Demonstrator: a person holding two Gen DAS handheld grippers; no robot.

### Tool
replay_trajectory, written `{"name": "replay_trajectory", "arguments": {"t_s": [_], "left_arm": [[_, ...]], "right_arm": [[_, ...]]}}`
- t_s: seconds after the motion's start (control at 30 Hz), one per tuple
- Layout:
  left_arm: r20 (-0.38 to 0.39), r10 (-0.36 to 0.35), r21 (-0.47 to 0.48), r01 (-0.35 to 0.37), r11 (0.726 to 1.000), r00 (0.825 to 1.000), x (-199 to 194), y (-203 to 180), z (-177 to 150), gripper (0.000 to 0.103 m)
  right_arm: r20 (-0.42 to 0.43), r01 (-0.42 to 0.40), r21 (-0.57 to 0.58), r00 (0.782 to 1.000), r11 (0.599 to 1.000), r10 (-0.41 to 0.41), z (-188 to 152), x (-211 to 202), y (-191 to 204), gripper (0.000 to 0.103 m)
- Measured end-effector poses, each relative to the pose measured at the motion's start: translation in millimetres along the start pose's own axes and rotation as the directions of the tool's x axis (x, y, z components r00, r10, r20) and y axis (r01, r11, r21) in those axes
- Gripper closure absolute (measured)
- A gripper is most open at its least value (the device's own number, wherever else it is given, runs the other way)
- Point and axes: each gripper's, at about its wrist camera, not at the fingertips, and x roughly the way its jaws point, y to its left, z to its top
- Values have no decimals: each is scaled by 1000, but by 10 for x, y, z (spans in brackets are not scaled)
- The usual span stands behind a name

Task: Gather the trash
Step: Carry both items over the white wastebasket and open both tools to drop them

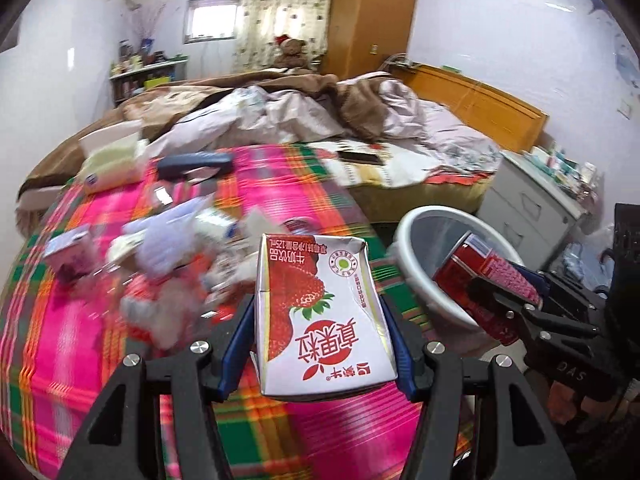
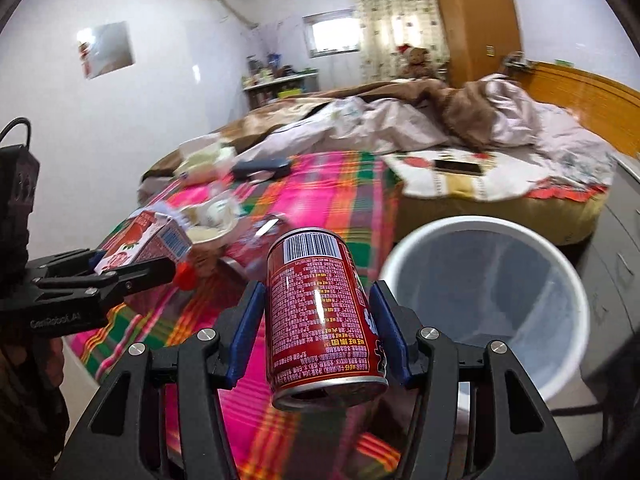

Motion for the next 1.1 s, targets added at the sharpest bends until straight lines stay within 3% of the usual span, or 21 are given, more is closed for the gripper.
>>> {"name": "replay_trajectory", "arguments": {"t_s": [0.23,0.47,0.7,0.9,1.1], "left_arm": [[-14,-105,69,105,992,994,242,-495,231,41],[-67,-207,104,213,971,976,569,-946,344,41],[-151,-206,123,225,967,967,935,-1195,366,41],[-162,-207,120,227,966,965,1099,-1258,414,40],[-177,-215,119,237,964,960,1225,-1285,407,29]], "right_arm": [[0,129,98,992,987,-130,49,-36,-458,47],[-35,227,176,974,958,-224,2,11,-814,47],[-100,275,211,961,938,-259,-75,175,-1083,47],[-139,308,210,949,928,-283,-87,258,-1206,47],[-151,322,233,944,918,-293,-100,280,-1323,46]]}}
